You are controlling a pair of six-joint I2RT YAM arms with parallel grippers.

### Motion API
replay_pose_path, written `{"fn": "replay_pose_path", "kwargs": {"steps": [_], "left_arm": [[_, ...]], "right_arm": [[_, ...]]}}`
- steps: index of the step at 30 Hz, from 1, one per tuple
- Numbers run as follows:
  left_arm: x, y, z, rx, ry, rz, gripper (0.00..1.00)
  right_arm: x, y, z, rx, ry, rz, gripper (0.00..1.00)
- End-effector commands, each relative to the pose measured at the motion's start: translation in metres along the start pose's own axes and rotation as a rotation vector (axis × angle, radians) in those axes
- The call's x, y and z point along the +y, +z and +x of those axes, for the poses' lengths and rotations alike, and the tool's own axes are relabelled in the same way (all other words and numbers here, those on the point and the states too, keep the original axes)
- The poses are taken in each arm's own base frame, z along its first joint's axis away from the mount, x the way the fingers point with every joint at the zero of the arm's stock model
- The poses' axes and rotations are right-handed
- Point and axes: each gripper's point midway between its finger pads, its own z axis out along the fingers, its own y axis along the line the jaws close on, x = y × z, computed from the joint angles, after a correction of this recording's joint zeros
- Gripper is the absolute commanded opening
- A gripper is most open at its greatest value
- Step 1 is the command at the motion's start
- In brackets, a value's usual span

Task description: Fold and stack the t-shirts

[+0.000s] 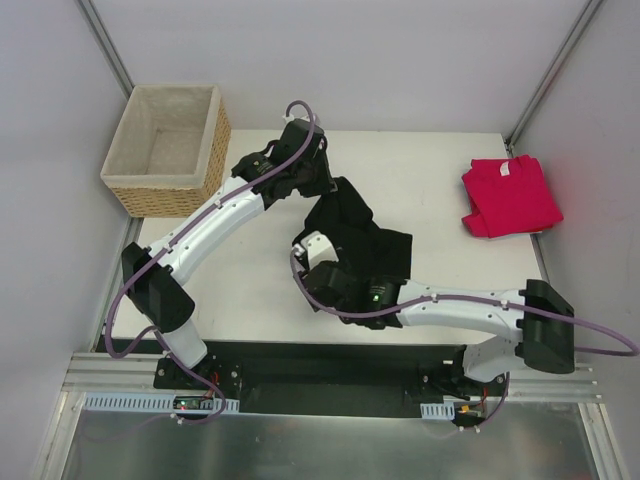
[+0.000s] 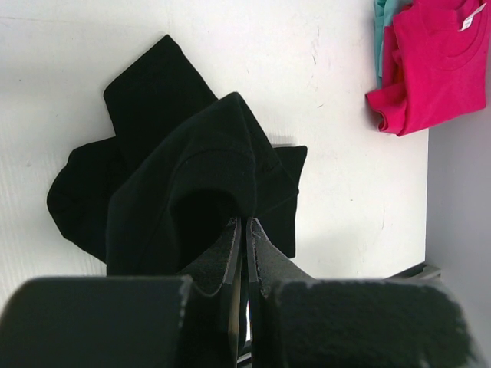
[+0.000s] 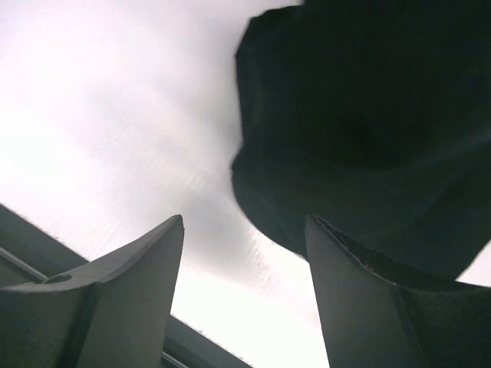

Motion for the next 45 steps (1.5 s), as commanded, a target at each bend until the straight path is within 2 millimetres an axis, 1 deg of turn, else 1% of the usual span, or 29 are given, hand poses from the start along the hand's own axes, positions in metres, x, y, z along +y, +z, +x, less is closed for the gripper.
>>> {"fn": "replay_pose_path", "kwargs": {"steps": [1,4,6,9,10,11,15,19,20,23,24,26,27,29,32,33,36,37,39,40,41,43,44,45], "left_arm": [[-0.009,-0.009,-0.013,-0.031,-0.011,0.042,0.00],[-0.006,-0.015,-0.016,-0.037,-0.013,0.045,0.00],[-0.004,-0.018,-0.018,-0.047,-0.011,0.043,0.00],[-0.002,-0.022,-0.020,-0.051,-0.011,0.044,0.00],[-0.002,-0.022,-0.019,-0.049,-0.010,0.047,0.00],[-0.001,-0.022,-0.020,-0.048,-0.006,0.048,0.00],[-0.001,-0.024,-0.020,-0.049,0.001,0.049,0.00],[-0.002,-0.025,-0.018,-0.042,0.003,0.055,0.00],[-0.001,-0.024,-0.018,-0.040,0.004,0.053,0.00],[0.000,-0.027,-0.017,-0.043,0.004,0.052,0.00],[0.000,-0.029,-0.017,-0.044,0.010,0.055,0.00],[0.001,-0.028,-0.017,-0.045,0.010,0.051,0.00],[0.001,-0.029,-0.017,-0.043,0.009,0.054,0.00],[0.001,-0.028,-0.016,-0.039,0.006,0.052,0.00],[0.001,-0.028,-0.016,-0.042,0.006,0.053,0.00],[0.002,-0.029,-0.017,-0.043,0.009,0.052,0.00],[0.005,-0.030,-0.018,-0.055,0.011,0.033,0.00],[0.008,-0.031,-0.018,-0.060,0.012,0.022,0.00],[0.014,-0.036,-0.023,-0.087,0.009,-0.004,0.00],[0.016,-0.039,-0.026,-0.100,0.011,-0.013,0.00],[0.018,-0.041,-0.029,-0.111,0.017,-0.021,0.00],[0.024,-0.051,-0.038,-0.150,0.022,-0.045,0.00],[0.026,-0.055,-0.043,-0.167,0.024,-0.052,0.00],[0.027,-0.063,-0.046,-0.177,0.029,-0.058,0.00]], "right_arm": [[0.021,-0.002,-0.032,-0.078,-0.015,-0.018,0.68],[0.022,0.004,-0.027,-0.069,-0.033,-0.006,0.68],[0.018,0.008,-0.025,-0.064,-0.044,0.021,0.67],[0.015,0.008,-0.027,-0.067,-0.054,0.040,0.65],[0.012,0.007,-0.025,-0.056,-0.066,0.052,0.65],[0.007,0.007,-0.026,-0.059,-0.062,0.081,0.64],[-0.005,0.002,-0.026,-0.070,-0.055,0.119,0.64],[-0.015,0.009,-0.024,-0.055,-0.036,0.130,0.64],[-0.015,0.011,-0.023,-0.048,-0.038,0.125,0.64],[-0.021,0.017,-0.024,-0.034,-0.038,0.127,0.54],[-0.022,0.018,-0.024,-0.033,-0.039,0.127,0.41],[-0.028,0.019,-0.027,-0.032,-0.027,0.130,0.26],[-0.028,0.018,-0.028,-0.033,-0.023,0.125,0.16],[-0.034,0.018,-0.027,-0.026,-0.019,0.133,0.01],[-0.038,0.016,-0.026,-0.023,-0.014,0.132,0.01],[-0.039,0.011,-0.032,-0.031,-0.008,0.131,0.01],[-0.056,-0.011,-0.044,-0.053,0.006,0.168,0.01],[-0.067,-0.027,-0.052,-0.065,0.008,0.190,0.01],[-0.088,-0.046,-0.063,-0.093,0.013,0.256,0.01],[-0.097,-0.058,-0.067,-0.091,0.007,0.275,0.01],[-0.110,-0.075,-0.076,-0.125,0.031,0.293,0.01],[-0.124,-0.096,-0.082,-0.138,-0.009,0.300,0.01],[-0.135,-0.116,-0.093,-0.188,0.026,0.295,0.01],[-0.140,-0.125,-0.096,-0.201,0.032,0.292,0.01]]}}
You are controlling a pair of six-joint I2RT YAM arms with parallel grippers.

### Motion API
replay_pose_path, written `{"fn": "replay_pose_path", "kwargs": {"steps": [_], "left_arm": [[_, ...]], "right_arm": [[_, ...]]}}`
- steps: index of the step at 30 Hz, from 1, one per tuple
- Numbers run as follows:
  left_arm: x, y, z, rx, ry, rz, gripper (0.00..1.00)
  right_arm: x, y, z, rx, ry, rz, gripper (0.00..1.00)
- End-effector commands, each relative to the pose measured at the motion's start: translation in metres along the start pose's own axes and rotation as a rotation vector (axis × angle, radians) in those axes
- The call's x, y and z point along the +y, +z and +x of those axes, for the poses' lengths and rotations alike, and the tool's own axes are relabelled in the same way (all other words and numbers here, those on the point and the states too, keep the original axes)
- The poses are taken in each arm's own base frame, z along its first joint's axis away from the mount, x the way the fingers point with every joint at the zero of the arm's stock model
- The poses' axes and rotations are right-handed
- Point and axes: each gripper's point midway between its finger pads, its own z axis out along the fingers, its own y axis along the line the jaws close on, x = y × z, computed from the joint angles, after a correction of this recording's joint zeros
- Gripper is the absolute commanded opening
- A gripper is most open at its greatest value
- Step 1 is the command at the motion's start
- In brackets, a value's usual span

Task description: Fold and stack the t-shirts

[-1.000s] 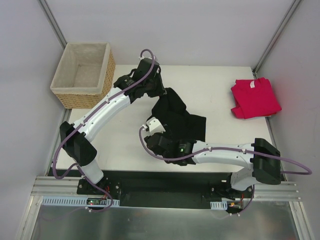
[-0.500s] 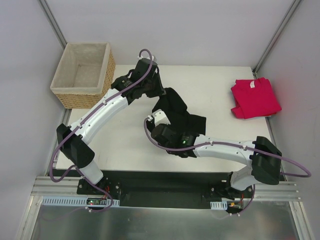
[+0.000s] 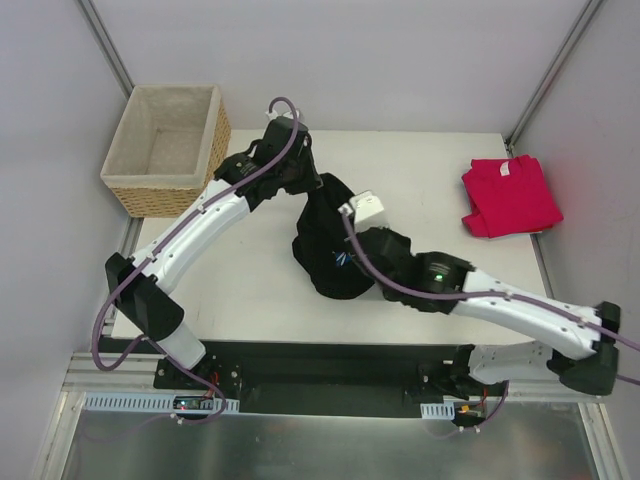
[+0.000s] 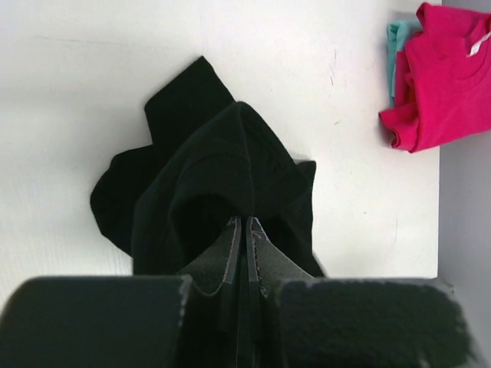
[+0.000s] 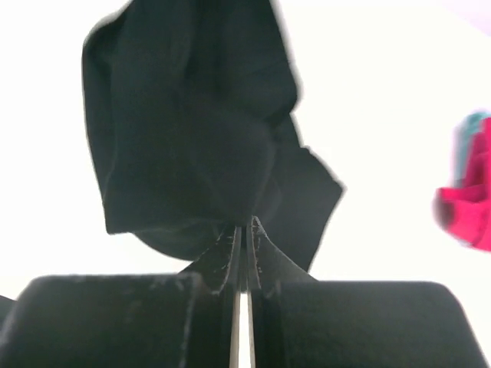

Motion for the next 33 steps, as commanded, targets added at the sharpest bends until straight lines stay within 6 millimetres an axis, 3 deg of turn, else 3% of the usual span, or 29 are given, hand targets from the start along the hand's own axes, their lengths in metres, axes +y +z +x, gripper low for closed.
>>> {"fn": "replay_pose_path", "kwargs": {"steps": [1,5,8,11,12,15,16,18,19,23,29,33], "left_arm": [[0.010,-0.047,-0.039,-0.144,0.023,-0.031,0.00],[0.013,-0.081,-0.063,-0.238,0.043,-0.052,0.00],[0.008,-0.121,-0.087,-0.344,0.066,-0.034,0.00],[-0.002,-0.155,-0.107,-0.419,0.107,0.005,0.00],[-0.010,-0.171,-0.116,-0.455,0.115,0.038,0.00],[-0.026,-0.203,-0.126,-0.511,0.179,0.106,0.00],[-0.033,-0.221,-0.133,-0.548,0.191,0.137,0.00],[-0.043,-0.248,-0.139,-0.596,0.239,0.188,0.00],[-0.048,-0.256,-0.138,-0.605,0.258,0.210,0.00],[-0.057,-0.298,-0.136,-0.676,0.345,0.266,0.00],[-0.048,-0.346,-0.132,-0.759,0.396,0.294,0.00],[-0.028,-0.353,-0.129,-0.783,0.405,0.227,0.00]], "right_arm": [[-0.066,-0.054,-0.039,-0.110,0.023,0.066,0.01],[-0.094,-0.076,-0.054,-0.145,-0.005,0.072,0.01],[-0.111,-0.087,-0.069,-0.173,-0.041,0.092,0.01],[-0.128,-0.099,-0.091,-0.227,-0.047,0.097,0.01],[-0.137,-0.110,-0.107,-0.271,-0.032,0.100,0.01],[-0.150,-0.128,-0.132,-0.328,-0.074,0.107,0.01],[-0.159,-0.143,-0.150,-0.372,-0.050,0.103,0.01],[-0.162,-0.155,-0.165,-0.406,-0.067,0.074,0.01],[-0.173,-0.174,-0.177,-0.448,-0.042,0.057,0.01],[-0.170,-0.197,-0.197,-0.512,-0.031,-0.032,0.01],[-0.173,-0.203,-0.187,-0.484,-0.020,-0.020,0.01],[-0.189,-0.206,-0.177,-0.475,-0.016,0.052,0.01]]}}
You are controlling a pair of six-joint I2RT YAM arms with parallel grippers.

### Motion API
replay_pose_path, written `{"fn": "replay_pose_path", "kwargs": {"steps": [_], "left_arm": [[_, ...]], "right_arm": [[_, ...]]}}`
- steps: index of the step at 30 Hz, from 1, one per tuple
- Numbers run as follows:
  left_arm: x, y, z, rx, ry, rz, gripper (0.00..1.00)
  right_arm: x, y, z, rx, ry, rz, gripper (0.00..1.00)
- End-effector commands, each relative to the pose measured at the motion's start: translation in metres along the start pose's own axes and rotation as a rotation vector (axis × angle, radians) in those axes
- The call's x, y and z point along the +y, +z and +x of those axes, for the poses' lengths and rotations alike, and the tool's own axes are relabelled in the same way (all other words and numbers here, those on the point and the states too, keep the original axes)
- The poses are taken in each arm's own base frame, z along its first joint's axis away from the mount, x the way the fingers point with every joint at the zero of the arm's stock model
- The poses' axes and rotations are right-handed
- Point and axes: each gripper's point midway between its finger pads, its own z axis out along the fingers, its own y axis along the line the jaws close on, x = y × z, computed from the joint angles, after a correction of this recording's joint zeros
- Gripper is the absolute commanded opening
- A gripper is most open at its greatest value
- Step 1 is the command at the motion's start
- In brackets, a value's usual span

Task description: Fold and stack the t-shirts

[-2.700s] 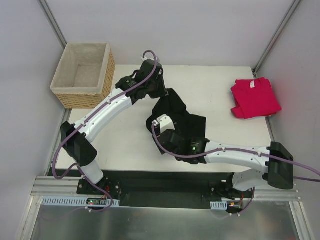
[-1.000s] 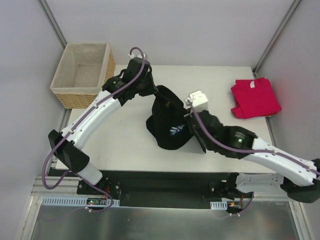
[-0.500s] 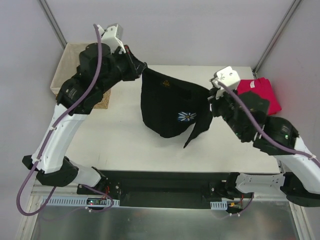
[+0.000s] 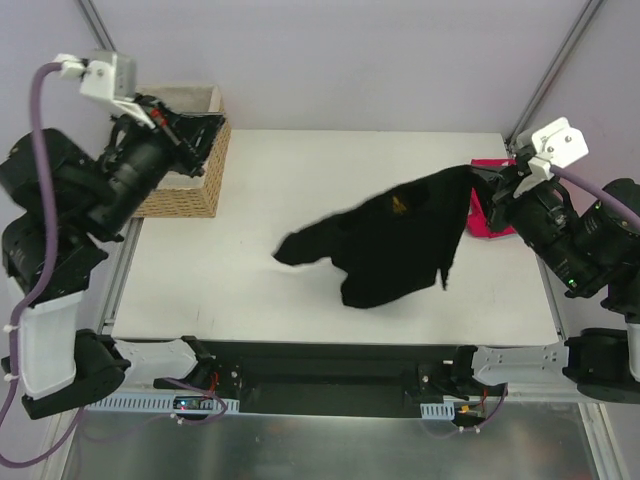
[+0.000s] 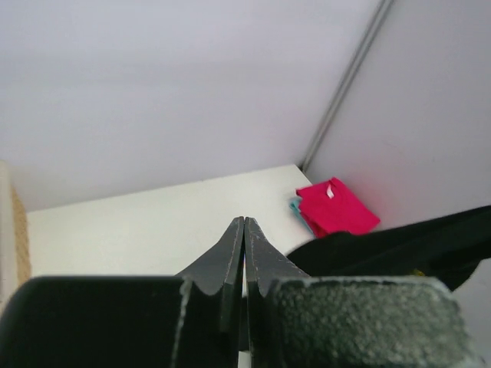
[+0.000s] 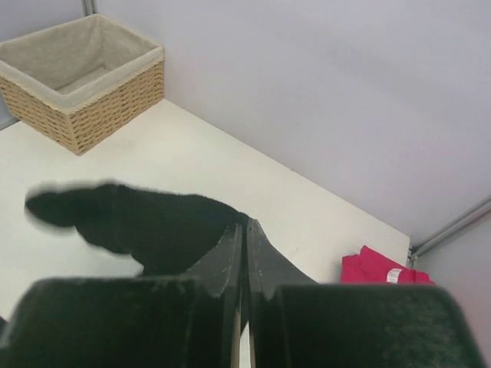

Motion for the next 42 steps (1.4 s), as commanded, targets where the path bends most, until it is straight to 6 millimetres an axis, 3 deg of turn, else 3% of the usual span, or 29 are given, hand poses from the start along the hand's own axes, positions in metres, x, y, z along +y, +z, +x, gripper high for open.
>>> {"fn": "replay_pose_path", "kwargs": {"steps": [1,5,8,11,15,17,18,19,20,21,23,24,26,27,32,34,35,37,38,42], "left_arm": [[0.024,-0.017,-0.007,-0.036,0.086,-0.098,0.00],[0.027,-0.004,0.017,0.027,0.100,-0.118,0.00],[0.020,0.017,0.052,0.119,0.099,-0.091,0.00],[0.012,0.037,0.100,0.245,0.082,-0.055,0.00],[-0.007,0.058,0.193,0.476,0.016,0.041,0.01],[-0.026,0.058,0.221,0.532,-0.024,0.129,0.06],[-0.027,0.055,0.252,0.587,-0.022,0.141,0.14],[-0.041,0.061,0.251,0.534,-0.034,0.204,0.25],[-0.059,0.050,0.254,0.528,-0.046,0.300,0.31],[-0.059,0.042,0.285,0.576,-0.037,0.321,0.35],[-0.074,0.034,0.288,0.510,-0.035,0.411,0.41],[-0.068,0.028,0.314,0.555,-0.031,0.402,0.40],[-0.071,0.020,0.327,0.563,-0.040,0.440,0.41],[-0.073,0.012,0.345,0.600,-0.034,0.456,0.40],[-0.100,-0.007,0.391,0.687,0.033,0.586,0.40],[-0.116,-0.009,0.405,0.698,0.032,0.637,0.39],[-0.122,-0.008,0.409,0.692,0.026,0.651,0.40],[-0.133,-0.003,0.418,0.679,0.017,0.658,0.40],[-0.136,0.001,0.419,0.667,0.020,0.651,0.40],[-0.140,0.014,0.423,0.638,0.037,0.601,0.40]], "right_arm": [[-0.035,-0.015,0.007,0.008,-0.016,0.146,0.01],[-0.027,-0.007,0.019,0.050,-0.073,0.147,0.01],[-0.016,0.001,0.027,0.079,-0.097,0.137,0.01],[-0.010,0.005,0.032,0.085,-0.091,0.129,0.01],[-0.006,0.008,0.038,0.081,-0.078,0.141,0.01],[-0.005,0.010,0.046,0.101,-0.091,0.157,0.01],[-0.006,0.010,0.048,0.105,-0.091,0.164,0.01],[-0.007,0.010,0.051,0.113,-0.092,0.181,0.01],[-0.008,0.011,0.053,0.121,-0.098,0.191,0.01],[-0.006,0.012,0.058,0.131,-0.107,0.196,0.01],[-0.009,0.013,0.061,0.139,-0.102,0.213,0.01],[-0.008,0.014,0.064,0.144,-0.103,0.216,0.01],[-0.012,0.015,0.068,0.147,-0.087,0.234,0.01],[-0.012,0.016,0.069,0.145,-0.078,0.235,0.01],[-0.003,0.033,0.108,0.219,-0.050,0.210,0.01],[0.013,0.044,0.133,0.264,-0.022,0.159,0.01],[0.007,0.045,0.136,0.256,0.017,0.181,0.01],[0.021,0.054,0.149,0.258,0.081,0.118,0.01],[0.018,0.058,0.158,0.266,0.103,0.132,0.01],[0.041,0.083,0.183,0.301,0.184,0.024,0.01]]}}
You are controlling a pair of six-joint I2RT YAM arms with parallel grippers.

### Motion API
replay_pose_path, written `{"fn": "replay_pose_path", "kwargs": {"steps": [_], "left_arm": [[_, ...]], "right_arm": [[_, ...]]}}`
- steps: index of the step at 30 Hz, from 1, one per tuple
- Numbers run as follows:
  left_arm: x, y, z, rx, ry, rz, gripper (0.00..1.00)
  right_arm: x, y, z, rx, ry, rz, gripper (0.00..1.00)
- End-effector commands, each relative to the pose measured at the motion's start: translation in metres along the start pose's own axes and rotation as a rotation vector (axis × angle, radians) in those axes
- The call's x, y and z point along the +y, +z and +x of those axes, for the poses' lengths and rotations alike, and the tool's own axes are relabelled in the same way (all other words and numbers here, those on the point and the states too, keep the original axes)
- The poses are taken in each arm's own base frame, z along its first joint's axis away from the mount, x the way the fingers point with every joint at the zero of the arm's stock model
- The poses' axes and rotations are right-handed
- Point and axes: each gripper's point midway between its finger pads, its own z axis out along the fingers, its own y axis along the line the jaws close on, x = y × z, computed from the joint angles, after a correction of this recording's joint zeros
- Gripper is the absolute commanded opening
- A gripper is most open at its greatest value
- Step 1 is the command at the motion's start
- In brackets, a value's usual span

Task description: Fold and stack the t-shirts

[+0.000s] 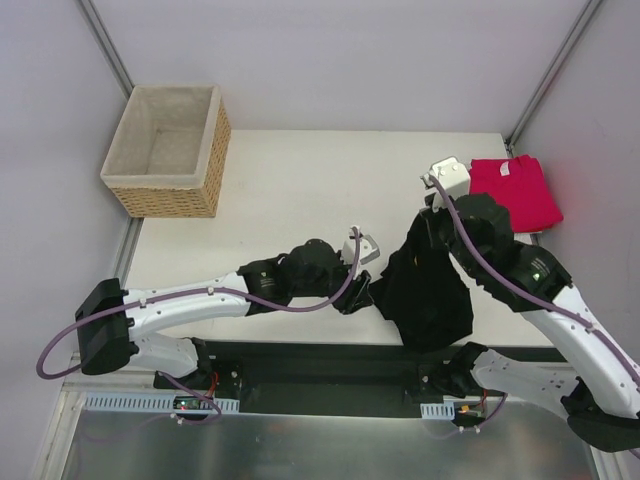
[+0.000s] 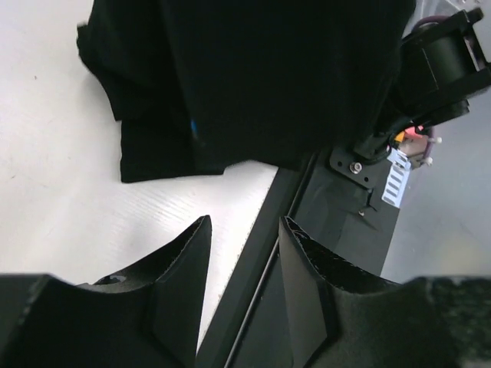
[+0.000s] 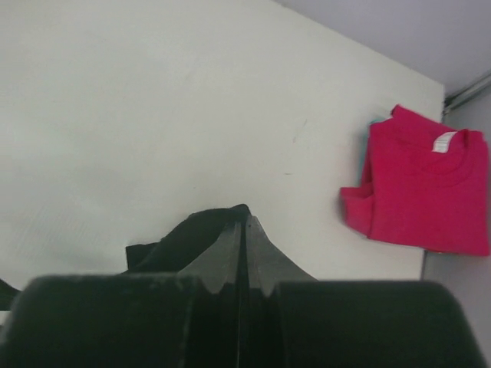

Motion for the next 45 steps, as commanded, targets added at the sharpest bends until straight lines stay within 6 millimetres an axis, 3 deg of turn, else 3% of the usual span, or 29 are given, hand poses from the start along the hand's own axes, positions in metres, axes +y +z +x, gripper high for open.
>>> {"fn": "replay_pose_path", "kwargs": {"steps": [1,6,13,24,30,36,41,45], "left_arm": [[-0.004,0.008,-0.039,-0.149,0.029,-0.017,0.40],[0.004,0.006,-0.037,-0.161,0.014,-0.063,0.38],[0.003,0.025,-0.023,-0.124,-0.024,-0.045,0.39],[-0.009,0.043,-0.032,-0.112,-0.042,0.000,0.41],[-0.027,0.016,-0.062,-0.179,-0.040,0.017,0.43],[-0.029,0.001,-0.058,-0.178,-0.058,0.002,0.47],[-0.032,0.014,-0.051,-0.146,-0.078,0.015,0.47],[-0.036,0.041,-0.038,-0.099,-0.088,0.035,0.47]], "right_arm": [[0.043,0.022,-0.016,-0.068,0.157,-0.215,0.01],[0.051,0.051,-0.020,-0.038,0.183,-0.248,0.01],[0.065,0.078,-0.010,0.015,0.206,-0.293,0.01],[0.063,0.082,-0.004,0.028,0.218,-0.292,0.01],[0.061,0.083,-0.002,0.036,0.219,-0.287,0.01],[0.060,0.089,0.001,0.050,0.213,-0.282,0.01],[0.061,0.091,0.002,0.055,0.216,-0.282,0.01],[0.061,0.093,0.002,0.056,0.215,-0.283,0.01]]}}
